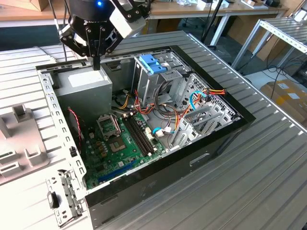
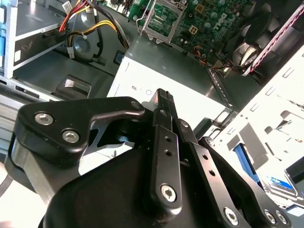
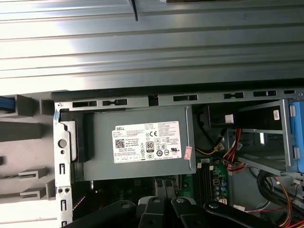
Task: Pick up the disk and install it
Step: 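Reach for the disk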
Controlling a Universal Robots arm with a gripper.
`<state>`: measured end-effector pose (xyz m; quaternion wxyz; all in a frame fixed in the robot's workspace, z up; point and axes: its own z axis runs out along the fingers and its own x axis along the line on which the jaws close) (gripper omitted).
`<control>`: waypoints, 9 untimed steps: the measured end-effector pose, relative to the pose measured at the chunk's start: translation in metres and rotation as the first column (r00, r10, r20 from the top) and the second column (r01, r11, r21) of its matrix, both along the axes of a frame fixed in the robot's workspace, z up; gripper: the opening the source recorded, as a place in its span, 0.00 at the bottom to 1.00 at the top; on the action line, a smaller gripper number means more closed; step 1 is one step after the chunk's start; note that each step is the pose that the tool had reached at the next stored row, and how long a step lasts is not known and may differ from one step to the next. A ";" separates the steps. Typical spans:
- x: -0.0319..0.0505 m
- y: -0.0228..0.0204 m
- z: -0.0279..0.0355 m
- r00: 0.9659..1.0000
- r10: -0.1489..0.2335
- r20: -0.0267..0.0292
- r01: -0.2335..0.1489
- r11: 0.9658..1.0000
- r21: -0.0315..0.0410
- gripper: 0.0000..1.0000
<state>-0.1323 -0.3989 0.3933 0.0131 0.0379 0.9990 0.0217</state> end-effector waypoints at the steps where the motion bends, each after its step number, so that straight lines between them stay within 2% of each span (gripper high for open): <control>1: -0.0003 0.0000 0.0000 1.000 0.000 0.000 0.000 1.000 0.000 0.11; 9: -0.0021 0.0000 0.0000 1.000 0.000 0.000 0.000 1.000 0.000 0.11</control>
